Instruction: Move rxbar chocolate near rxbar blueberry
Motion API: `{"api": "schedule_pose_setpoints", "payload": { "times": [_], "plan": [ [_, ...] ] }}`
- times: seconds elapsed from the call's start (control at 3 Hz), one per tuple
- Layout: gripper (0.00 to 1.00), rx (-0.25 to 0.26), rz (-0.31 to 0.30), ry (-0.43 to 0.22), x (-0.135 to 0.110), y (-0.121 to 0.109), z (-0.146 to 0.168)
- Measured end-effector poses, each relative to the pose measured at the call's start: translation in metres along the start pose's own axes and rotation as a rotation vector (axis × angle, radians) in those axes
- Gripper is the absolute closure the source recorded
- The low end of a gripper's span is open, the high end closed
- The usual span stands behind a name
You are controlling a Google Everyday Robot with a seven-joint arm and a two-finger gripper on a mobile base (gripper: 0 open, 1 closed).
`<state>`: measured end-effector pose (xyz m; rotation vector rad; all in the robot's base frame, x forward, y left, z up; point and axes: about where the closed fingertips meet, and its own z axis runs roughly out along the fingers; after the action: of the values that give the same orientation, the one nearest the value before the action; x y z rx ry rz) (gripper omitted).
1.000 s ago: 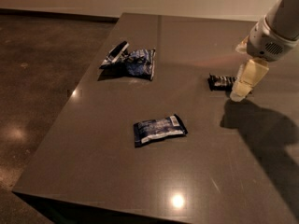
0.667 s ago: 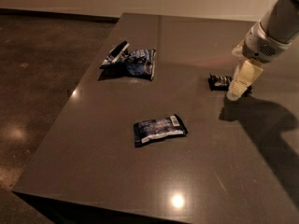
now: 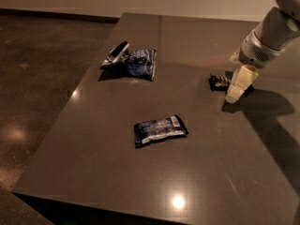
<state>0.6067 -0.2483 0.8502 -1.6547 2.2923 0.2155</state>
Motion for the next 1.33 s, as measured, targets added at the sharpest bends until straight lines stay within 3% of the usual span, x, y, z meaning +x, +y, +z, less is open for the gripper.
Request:
{"api": "schedule_pose_setpoints", "payload": {
  "times": [0.33,0.67,1.33],
  "plan": [
    [0.00,-0.019,0.001,0.011,0.0056,-0.0086,0.0102],
    [0.16,-0.037,0.002,0.017,0.0091,-0.0118,0.0170],
    [0.62,-0.051,0.002,0.013,0.0098,-0.0119,0.0134]
  ]
}}
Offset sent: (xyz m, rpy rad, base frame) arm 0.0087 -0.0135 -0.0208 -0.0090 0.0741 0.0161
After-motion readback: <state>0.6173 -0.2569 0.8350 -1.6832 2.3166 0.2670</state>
